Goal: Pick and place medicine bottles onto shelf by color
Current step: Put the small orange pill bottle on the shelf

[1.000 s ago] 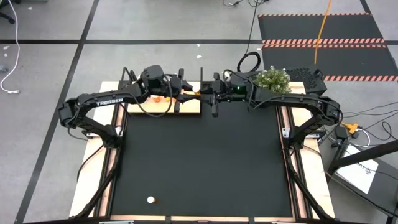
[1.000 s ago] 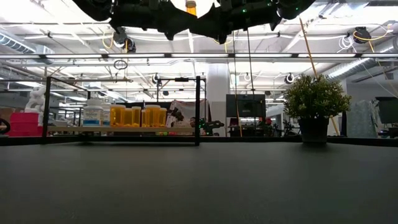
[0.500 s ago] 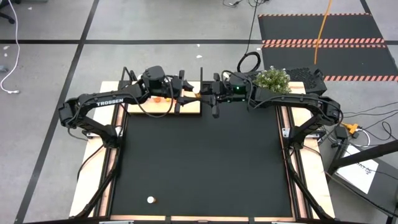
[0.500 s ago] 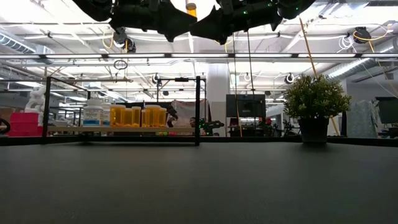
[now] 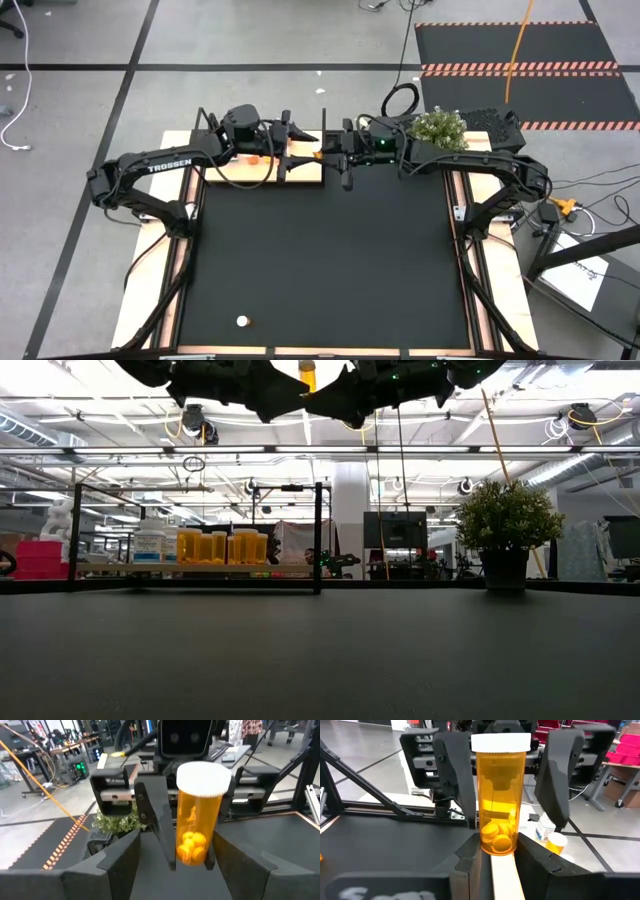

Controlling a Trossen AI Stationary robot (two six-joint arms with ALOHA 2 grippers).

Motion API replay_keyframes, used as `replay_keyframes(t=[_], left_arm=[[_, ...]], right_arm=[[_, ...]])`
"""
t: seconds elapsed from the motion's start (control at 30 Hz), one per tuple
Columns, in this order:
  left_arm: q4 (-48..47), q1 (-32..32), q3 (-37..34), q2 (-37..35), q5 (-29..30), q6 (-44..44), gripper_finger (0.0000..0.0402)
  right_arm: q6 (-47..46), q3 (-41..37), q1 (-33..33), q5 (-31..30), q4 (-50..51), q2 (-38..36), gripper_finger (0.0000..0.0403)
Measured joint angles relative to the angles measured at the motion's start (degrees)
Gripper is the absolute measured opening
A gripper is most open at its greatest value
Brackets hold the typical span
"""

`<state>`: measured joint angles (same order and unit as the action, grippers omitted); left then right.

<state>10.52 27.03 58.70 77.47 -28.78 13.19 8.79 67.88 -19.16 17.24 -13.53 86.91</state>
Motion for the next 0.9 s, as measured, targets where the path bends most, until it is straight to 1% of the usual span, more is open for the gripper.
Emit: replay_keyframes(t=[0.27,0.4,0.5,0.57,0.63,0.7,0.73,0.8,0.9], left_arm=[[-3.44,-0.03,0.00,-0.47,0.14,1.58,0.0251],[-6.98,0.33,0.00,-2.88,0.45,2.91,0.0251],[-11.65,0.33,0.00,-5.65,2.96,3.38,0.0251],[-16.67,0.03,1.07,-7.98,7.13,3.66,0.0251],[-26.09,-1.04,5.62,-9.06,14.41,4.27,0.0251],[-36.57,-2.81,12.04,-8.72,22.03,5.21,0.0251],[-41.65,-3.71,15.19,-8.06,24.94,5.68,0.0251],[-48.48,-5.63,21.48,-5.96,28.03,6.27,0.0251],[-55.54,-7.70,29.45,-2.82,28.85,6.38,0.0251]], right_arm=[[-0.58,0.00,0.00,-0.25,0.58,0.00,0.0093],[-0.62,0.00,0.00,-0.29,1.76,0.02,0.0093],[-0.80,0.00,0.00,-0.40,2.55,0.04,0.0093],[-0.84,0.00,0.00,-0.40,2.82,0.04,0.0093],[-0.84,0.00,0.00,-0.40,3.20,0.04,0.0093],[-0.79,0.00,0.00,-0.42,3.23,0.07,0.0093],[-0.71,0.00,0.00,-0.43,3.17,0.07,0.0093],[-0.43,0.00,0.00,-0.45,3.14,0.07,0.0093],[-0.08,0.00,0.00,-0.49,3.18,0.07,0.0093]])
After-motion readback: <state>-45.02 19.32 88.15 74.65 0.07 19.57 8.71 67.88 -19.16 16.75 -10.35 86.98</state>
